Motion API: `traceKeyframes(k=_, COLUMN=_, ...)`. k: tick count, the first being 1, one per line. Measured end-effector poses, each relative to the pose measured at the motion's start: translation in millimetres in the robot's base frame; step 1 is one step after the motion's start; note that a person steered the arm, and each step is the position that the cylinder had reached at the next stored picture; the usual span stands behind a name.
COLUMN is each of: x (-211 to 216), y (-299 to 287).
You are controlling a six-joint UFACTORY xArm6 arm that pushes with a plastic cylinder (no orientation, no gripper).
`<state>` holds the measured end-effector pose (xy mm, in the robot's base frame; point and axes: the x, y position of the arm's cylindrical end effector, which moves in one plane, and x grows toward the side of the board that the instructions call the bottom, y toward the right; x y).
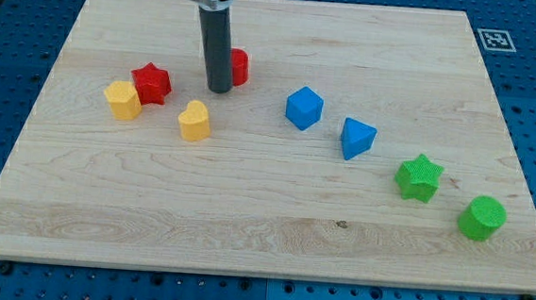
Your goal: Place the yellow heart into the red circle
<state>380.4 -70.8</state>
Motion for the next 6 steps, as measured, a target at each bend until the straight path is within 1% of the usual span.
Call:
traceKeyframes(k=2, x=-6.9, y=5.3)
traceKeyframes(k=6, x=82.8, y=10.5)
